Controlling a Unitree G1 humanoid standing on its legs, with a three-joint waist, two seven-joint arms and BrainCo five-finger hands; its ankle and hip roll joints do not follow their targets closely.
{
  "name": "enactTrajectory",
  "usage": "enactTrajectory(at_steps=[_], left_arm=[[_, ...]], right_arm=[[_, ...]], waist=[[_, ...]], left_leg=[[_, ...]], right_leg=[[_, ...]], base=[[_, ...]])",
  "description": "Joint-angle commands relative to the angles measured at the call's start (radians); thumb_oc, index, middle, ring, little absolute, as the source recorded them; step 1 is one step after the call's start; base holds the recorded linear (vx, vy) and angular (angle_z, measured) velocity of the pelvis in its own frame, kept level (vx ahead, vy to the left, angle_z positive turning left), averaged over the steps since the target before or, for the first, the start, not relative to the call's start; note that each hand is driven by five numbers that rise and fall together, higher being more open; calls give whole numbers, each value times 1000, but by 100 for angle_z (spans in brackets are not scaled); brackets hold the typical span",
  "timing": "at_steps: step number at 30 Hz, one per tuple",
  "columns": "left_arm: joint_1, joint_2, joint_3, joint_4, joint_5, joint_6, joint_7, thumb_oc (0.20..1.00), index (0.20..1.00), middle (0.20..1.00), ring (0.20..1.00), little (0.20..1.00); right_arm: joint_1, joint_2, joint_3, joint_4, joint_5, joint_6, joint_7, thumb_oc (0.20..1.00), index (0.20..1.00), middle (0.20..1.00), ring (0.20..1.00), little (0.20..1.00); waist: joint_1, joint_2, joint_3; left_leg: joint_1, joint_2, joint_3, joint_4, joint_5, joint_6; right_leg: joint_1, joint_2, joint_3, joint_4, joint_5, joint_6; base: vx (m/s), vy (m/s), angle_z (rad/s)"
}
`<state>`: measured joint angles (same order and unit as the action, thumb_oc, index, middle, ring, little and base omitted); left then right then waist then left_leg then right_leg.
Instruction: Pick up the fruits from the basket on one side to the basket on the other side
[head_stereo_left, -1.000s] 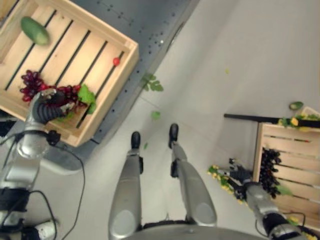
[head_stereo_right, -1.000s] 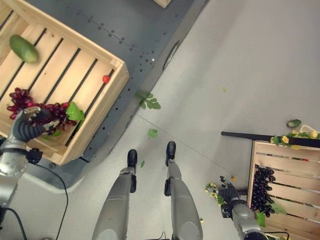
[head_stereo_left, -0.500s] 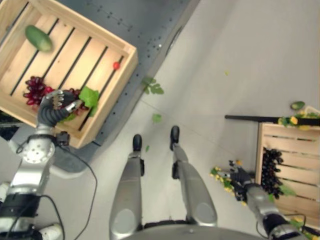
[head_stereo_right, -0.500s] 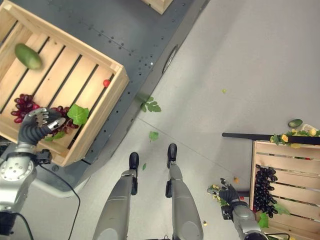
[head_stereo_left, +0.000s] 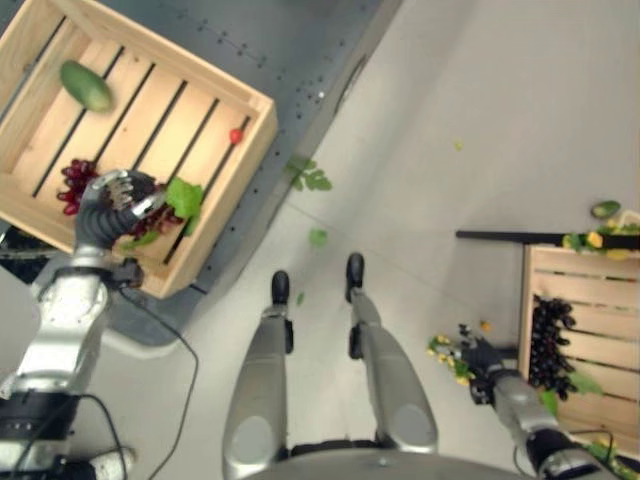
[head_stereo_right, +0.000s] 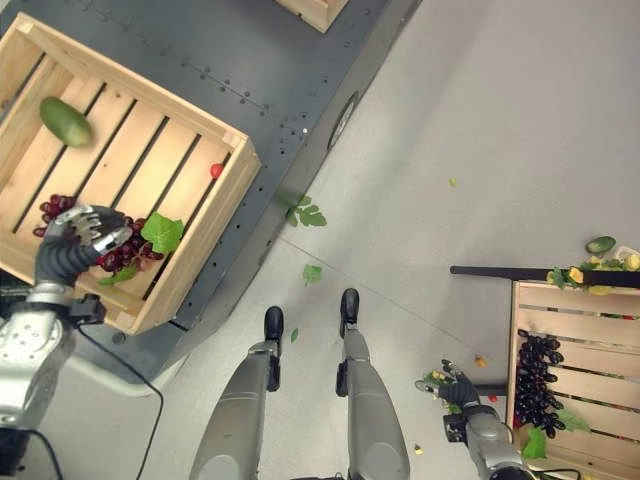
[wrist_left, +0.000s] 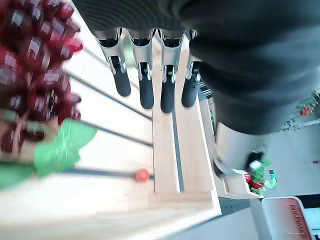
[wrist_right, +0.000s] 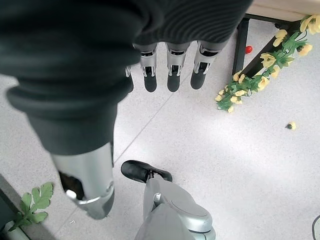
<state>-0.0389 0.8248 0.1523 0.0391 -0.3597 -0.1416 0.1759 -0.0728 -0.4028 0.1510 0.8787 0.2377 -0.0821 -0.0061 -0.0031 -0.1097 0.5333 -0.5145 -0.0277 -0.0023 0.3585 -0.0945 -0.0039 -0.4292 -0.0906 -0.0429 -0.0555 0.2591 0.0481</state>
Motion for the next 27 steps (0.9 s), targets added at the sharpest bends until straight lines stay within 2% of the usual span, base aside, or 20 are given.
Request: enactTrajectory(at_steps=[1,3,5,7,8,10,12,15,21,27], left_arm=[[-17,12,77,33,121,-2,36,1000,1000,1000,1000,1000],[-18,14,79,46,127,1,34,1000,1000,1000,1000,1000],[-13,39,88,59,215,26,40,1000,1000,1000,1000,1000],[-8,44,92,59,244,34,40,1000,1000,1000,1000,1000],[-2,67,94,53,321,56,35,1000,1000,1000,1000,1000],[1,78,99,53,359,65,36,1000,1000,1000,1000,1000],[-9,109,91,49,465,90,61,1000,1000,1000,1000,1000],[-16,125,86,47,520,102,78,1000,1000,1000,1000,1000],[-40,212,56,58,714,134,84,1000,1000,1000,1000,1000],[-109,257,-38,168,797,145,96,1000,1000,1000,1000,1000]], right_arm=[[21,-38,-5,32,-3,1,-9,1000,1000,1000,1000,1000],[23,-38,-9,34,-2,2,-10,1000,1000,1000,1000,1000],[27,-38,-10,27,-6,2,-12,1000,1000,1000,1000,1000],[27,-38,-12,27,-6,3,-14,1000,1000,1000,1000,1000],[28,-40,-15,24,-7,3,-16,1000,1000,1000,1000,1000],[28,-41,-17,21,-9,3,-18,1000,1000,1000,1000,1000],[27,-40,-13,11,-9,1,-22,1000,1000,1000,1000,1000],[29,-40,-11,1,-9,-2,-24,1000,1000,1000,1000,1000],[32,-50,-9,-10,-14,-6,-31,1000,1000,1000,1000,1000],[30,-55,-2,-2,-14,-9,-33,1000,1000,1000,1000,1000]], waist=[[9,51,-14],[10,52,-14],[11,56,-15],[11,57,-16],[12,60,-16],[12,60,-19],[12,62,-22],[12,62,-23],[7,62,-24],[-1,62,-27]], left_leg=[[106,-55,-45,-322,156,21],[106,-54,-45,-320,156,21],[107,-54,-41,-318,154,21],[106,-54,-40,-318,153,21],[111,-53,-40,-317,145,21],[107,-54,-38,-318,151,21],[107,-54,-37,-320,149,22],[106,-53,-36,-320,148,22],[108,-52,-33,-322,146,22],[112,-49,-30,-321,145,21]], right_leg=[[47,4,-2,81,-153,67],[48,4,-2,80,-154,67],[49,4,0,81,-155,67],[48,4,1,81,-155,67],[52,6,3,83,-162,67],[47,4,4,81,-157,67],[46,5,3,81,-159,68],[45,5,3,81,-159,68],[41,8,4,80,-160,68],[42,8,9,83,-163,68]], base=[[0,0,0],[0,0,0],[0,0,0],[0,0,0],[0,0,0],[0,0,0],[0,0,0],[0,0,0],[0,0,0],[0,0,0]])
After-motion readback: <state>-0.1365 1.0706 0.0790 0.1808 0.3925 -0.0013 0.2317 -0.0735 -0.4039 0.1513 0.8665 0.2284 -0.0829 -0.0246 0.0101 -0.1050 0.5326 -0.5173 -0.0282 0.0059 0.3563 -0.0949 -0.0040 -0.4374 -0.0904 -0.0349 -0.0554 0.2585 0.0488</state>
